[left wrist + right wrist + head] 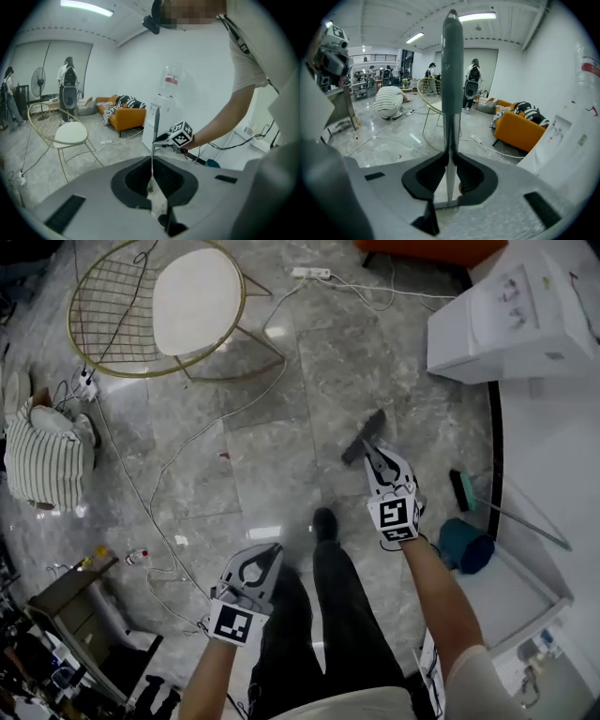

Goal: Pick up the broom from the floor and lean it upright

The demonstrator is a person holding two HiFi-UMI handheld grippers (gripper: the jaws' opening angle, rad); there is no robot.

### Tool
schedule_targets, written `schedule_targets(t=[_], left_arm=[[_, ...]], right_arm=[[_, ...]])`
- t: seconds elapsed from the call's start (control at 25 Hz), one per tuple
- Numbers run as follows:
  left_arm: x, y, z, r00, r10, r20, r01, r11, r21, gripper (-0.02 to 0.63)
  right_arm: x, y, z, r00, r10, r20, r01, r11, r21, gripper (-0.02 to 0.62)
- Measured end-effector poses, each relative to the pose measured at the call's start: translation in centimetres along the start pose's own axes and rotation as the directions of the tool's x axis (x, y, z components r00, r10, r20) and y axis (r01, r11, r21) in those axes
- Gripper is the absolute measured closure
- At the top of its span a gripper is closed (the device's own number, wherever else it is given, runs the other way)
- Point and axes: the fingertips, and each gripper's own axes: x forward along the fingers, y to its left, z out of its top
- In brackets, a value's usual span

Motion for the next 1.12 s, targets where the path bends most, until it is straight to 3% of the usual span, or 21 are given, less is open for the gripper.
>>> schedule_targets(t=[0.24, 0.44, 0.56, 0.84, 1.12], left_arm=[[1.1, -1.4, 2.6, 0.999, -0.052, 0.015, 0.052, 0.999, -0.005, 0.594], [-0.3, 1.0, 4.4, 0.995, -0.097, 0.023, 0.094, 0.989, 0.116, 0.594], [-1.5, 3.5, 4.5, 0.992, -0.126, 0.006, 0.125, 0.985, 0.122, 0.592], [-2.5, 10.0, 4.3, 0.969, -0.240, -0.051, 0.245, 0.963, 0.115, 0.593], [-0.6, 19.5, 3.3, 0.970, -0.235, -0.063, 0.240, 0.965, 0.109, 0.594]], right_arm=[[-3.9, -0.5, 0.3, 0.999, -0.038, 0.008, 0.038, 0.996, 0.078, 0.517], [-4.6, 1.6, 3.3, 0.998, -0.054, -0.021, 0.056, 0.994, 0.095, 0.517], [-3.6, 2.8, 5.5, 0.997, -0.065, -0.037, 0.069, 0.991, 0.112, 0.517], [3.1, 4.0, 9.0, 0.993, -0.103, -0.053, 0.110, 0.980, 0.167, 0.517], [13.3, 6.3, 14.3, 0.992, -0.107, -0.065, 0.115, 0.984, 0.136, 0.517]])
